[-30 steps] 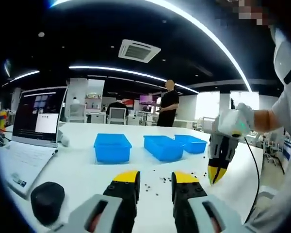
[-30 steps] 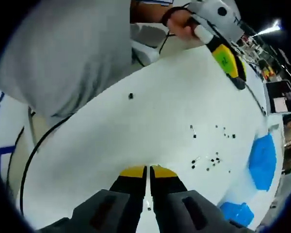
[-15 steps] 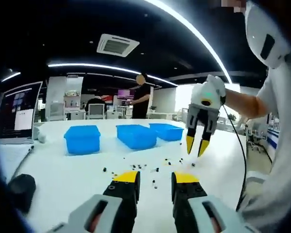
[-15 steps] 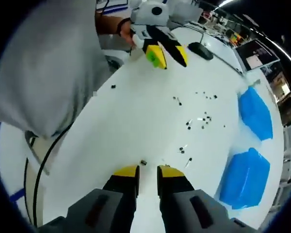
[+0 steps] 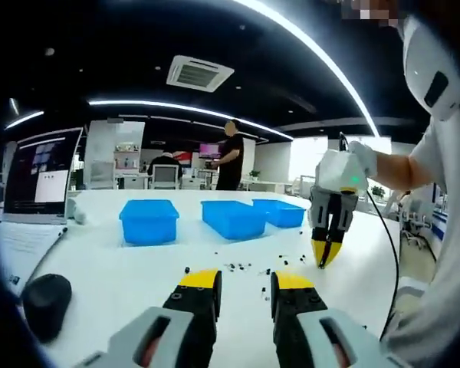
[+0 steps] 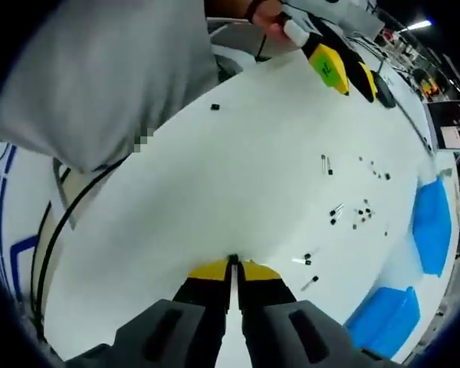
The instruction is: Pick up the resistors one by one and place each resistor into its matching bin, sorting the parts by color and model until every resistor is separated into the correct bin for its type
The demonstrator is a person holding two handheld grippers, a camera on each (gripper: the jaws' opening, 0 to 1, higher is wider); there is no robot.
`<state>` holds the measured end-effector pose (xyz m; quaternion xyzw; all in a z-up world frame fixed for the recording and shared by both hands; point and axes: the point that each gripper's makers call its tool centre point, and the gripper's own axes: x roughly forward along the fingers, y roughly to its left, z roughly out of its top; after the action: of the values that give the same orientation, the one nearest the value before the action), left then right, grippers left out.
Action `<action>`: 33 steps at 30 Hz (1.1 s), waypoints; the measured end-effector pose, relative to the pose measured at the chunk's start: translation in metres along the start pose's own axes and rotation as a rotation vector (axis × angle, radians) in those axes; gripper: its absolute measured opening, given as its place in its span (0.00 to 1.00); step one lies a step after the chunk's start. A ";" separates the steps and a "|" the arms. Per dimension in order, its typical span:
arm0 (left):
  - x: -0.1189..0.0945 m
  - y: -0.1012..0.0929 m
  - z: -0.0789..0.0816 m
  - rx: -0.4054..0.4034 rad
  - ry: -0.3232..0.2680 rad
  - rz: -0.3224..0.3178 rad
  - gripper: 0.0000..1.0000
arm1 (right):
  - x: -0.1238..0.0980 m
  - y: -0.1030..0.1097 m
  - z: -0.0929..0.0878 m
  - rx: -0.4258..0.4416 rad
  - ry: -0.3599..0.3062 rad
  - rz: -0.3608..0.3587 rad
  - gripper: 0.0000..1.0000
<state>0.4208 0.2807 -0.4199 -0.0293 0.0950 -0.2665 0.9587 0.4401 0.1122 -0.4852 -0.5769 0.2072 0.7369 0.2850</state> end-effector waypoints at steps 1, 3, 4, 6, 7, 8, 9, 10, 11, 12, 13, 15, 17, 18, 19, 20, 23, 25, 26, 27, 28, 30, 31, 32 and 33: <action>0.000 0.001 0.000 -0.001 -0.002 0.002 0.28 | 0.000 -0.001 0.000 0.008 -0.005 -0.005 0.06; 0.000 0.002 0.003 0.000 -0.007 0.004 0.28 | -0.002 -0.003 0.000 0.045 -0.034 -0.024 0.06; 0.000 0.003 0.004 0.000 -0.010 0.004 0.28 | -0.002 -0.004 0.000 0.064 -0.048 -0.034 0.06; 0.000 0.004 0.006 0.004 -0.015 0.005 0.28 | -0.008 -0.008 0.007 0.125 -0.121 -0.068 0.06; 0.001 0.004 0.008 0.007 -0.017 0.005 0.28 | -0.012 -0.011 0.010 0.158 -0.159 -0.086 0.06; 0.001 0.005 0.009 0.009 -0.018 0.005 0.28 | -0.017 -0.015 0.012 0.184 -0.195 -0.112 0.06; 0.001 0.005 0.010 0.011 -0.020 0.004 0.28 | -0.023 -0.020 0.014 0.217 -0.233 -0.139 0.06; 0.001 0.005 0.011 0.014 -0.021 0.003 0.28 | -0.028 -0.025 0.017 0.250 -0.278 -0.170 0.06; 0.002 0.006 0.012 0.016 -0.022 0.003 0.28 | -0.034 -0.030 0.019 0.288 -0.325 -0.198 0.06; 0.002 0.006 0.013 0.017 -0.022 0.002 0.28 | -0.042 -0.035 0.021 0.338 -0.389 -0.230 0.06; 0.002 0.006 0.014 0.019 -0.023 0.002 0.28 | -0.047 -0.040 0.022 0.365 -0.431 -0.255 0.06; 0.002 0.006 0.015 0.023 -0.026 0.000 0.28 | -0.055 -0.050 0.018 0.431 -0.517 -0.310 0.06; 0.002 0.006 0.016 0.023 -0.027 0.000 0.28 | -0.061 -0.054 0.019 0.466 -0.576 -0.340 0.06; 0.003 0.005 0.017 0.025 -0.028 -0.001 0.28 | -0.067 -0.059 0.021 0.505 -0.638 -0.371 0.06; 0.003 0.005 0.018 0.026 -0.029 -0.002 0.28 | -0.072 -0.063 0.021 0.537 -0.689 -0.393 0.06; 0.003 0.004 0.018 0.026 -0.031 -0.004 0.28 | -0.076 -0.067 0.021 0.563 -0.740 -0.413 0.06; 0.005 0.004 0.022 0.026 -0.037 -0.005 0.28 | -0.093 -0.086 0.015 0.662 -0.895 -0.490 0.06; 0.007 0.003 0.025 0.026 -0.043 -0.006 0.28 | -0.110 -0.100 0.007 0.714 -1.004 -0.561 0.06; 0.007 0.003 0.027 0.026 -0.046 -0.006 0.28 | -0.119 -0.107 0.003 0.737 -1.060 -0.599 0.06; 0.007 0.003 0.029 0.026 -0.051 -0.008 0.28 | -0.128 -0.113 -0.004 0.748 -1.097 -0.658 0.06; 0.007 0.003 0.030 0.025 -0.055 -0.009 0.28 | -0.136 -0.120 -0.012 0.771 -1.125 -0.722 0.06; 0.008 0.003 0.032 0.022 -0.060 -0.010 0.28 | -0.147 -0.131 -0.028 0.825 -1.176 -0.833 0.06; 0.008 0.004 0.032 0.023 -0.061 -0.007 0.28 | -0.152 -0.137 -0.038 0.856 -1.201 -0.885 0.06; 0.009 0.004 0.033 0.024 -0.061 -0.005 0.28 | -0.154 -0.141 -0.046 0.883 -1.195 -0.937 0.06; 0.009 0.004 0.033 0.024 -0.061 -0.003 0.28 | -0.155 -0.145 -0.052 0.887 -1.177 -0.971 0.06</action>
<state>0.4372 0.2801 -0.3891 -0.0262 0.0627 -0.2680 0.9610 0.5998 0.1603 -0.3449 0.0356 0.0256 0.5638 0.8247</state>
